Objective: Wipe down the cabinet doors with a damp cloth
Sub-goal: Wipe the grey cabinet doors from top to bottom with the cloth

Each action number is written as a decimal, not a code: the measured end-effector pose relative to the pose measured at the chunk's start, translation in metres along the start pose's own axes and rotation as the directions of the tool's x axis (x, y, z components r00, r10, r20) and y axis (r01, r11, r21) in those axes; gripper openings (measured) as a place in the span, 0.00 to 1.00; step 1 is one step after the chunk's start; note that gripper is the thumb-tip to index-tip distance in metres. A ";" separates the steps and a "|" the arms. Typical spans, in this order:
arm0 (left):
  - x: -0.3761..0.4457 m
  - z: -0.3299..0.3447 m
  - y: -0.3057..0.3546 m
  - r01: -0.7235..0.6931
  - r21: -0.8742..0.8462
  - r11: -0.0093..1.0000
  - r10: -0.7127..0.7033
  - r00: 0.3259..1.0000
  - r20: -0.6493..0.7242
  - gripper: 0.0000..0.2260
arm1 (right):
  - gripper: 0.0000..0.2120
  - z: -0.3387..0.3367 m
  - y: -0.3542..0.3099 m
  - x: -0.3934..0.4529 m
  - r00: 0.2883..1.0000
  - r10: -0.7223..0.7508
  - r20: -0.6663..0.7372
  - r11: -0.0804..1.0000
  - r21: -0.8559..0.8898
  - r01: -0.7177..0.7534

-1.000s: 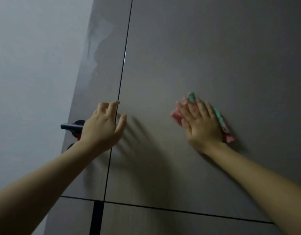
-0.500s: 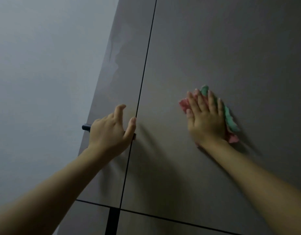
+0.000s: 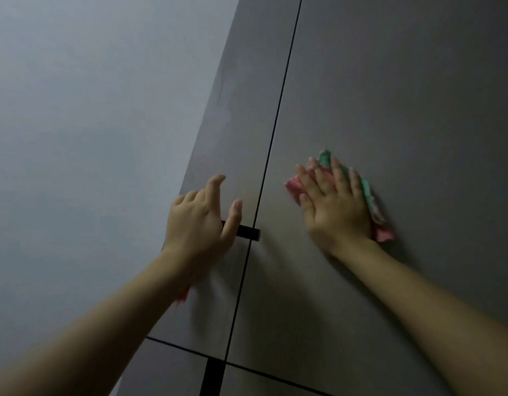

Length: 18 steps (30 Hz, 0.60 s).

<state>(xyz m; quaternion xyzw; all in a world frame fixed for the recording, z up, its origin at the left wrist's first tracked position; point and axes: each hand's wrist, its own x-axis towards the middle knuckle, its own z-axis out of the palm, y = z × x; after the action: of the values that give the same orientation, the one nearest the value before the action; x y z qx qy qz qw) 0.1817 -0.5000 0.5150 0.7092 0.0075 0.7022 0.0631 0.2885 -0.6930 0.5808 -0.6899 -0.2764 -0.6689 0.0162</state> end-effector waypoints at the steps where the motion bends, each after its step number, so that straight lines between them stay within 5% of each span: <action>1: -0.001 0.000 -0.002 0.001 -0.010 1.000 -0.001 1.000 -0.004 0.30 | 0.27 0.003 -0.014 0.006 0.999 -0.029 0.016 1.000 0.002 0.029; 7: -0.007 -0.002 -0.010 -0.007 -0.060 0.998 0.006 1.000 -0.013 0.29 | 0.23 0.003 0.000 -0.028 0.885 -0.454 0.107 0.889 -0.015 0.458; 13: -0.011 -0.006 -0.013 -0.033 -0.068 0.997 0.033 0.999 -0.005 0.29 | 0.26 0.002 -0.057 0.053 0.945 -0.281 0.168 0.960 0.053 0.276; 18: -0.010 -0.006 -0.015 -0.031 -0.086 0.996 0.029 0.999 -0.025 0.30 | 0.27 0.005 -0.060 0.036 0.826 -0.507 0.248 0.857 0.045 0.513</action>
<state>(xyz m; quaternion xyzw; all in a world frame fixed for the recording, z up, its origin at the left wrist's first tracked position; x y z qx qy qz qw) 0.1772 -0.4855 0.5036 0.6976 -0.0328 0.7110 0.0830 0.2672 -0.6268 0.5932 -0.6701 -0.4425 -0.5593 -0.2058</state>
